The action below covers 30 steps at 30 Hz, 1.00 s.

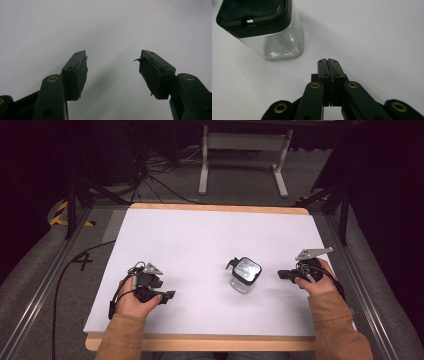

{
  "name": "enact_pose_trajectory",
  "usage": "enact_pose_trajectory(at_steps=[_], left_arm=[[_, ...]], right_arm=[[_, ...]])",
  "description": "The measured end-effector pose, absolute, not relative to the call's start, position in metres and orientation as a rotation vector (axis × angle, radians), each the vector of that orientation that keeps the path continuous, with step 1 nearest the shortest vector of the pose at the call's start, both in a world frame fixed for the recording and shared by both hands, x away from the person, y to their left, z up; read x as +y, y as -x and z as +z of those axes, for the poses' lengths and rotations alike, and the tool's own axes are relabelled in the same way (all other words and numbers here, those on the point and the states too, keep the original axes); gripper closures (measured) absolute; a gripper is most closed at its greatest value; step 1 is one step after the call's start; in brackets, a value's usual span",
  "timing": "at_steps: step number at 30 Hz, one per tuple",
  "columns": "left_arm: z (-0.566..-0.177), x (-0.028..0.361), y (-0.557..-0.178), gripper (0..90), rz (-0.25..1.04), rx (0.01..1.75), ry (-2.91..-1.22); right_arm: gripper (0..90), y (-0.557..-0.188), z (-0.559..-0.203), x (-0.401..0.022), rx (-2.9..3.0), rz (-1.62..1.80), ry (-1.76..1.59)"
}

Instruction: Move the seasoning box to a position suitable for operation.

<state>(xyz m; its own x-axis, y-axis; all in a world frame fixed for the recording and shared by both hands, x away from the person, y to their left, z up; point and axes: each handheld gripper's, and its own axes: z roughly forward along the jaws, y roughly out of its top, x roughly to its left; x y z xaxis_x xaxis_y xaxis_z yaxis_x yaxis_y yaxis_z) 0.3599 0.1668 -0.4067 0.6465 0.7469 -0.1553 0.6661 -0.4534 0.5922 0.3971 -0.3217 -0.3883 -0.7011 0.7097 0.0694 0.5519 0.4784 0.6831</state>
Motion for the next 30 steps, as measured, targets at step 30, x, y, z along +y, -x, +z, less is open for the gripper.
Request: enact_pose_trajectory(at_steps=[30], left_arm=[[-0.399,0.175,-0.329,38.9,0.198,1.046,-2.213]], right_arm=[[90.0,-0.423,-0.404,-0.279,2.605,1.125,-0.908]])
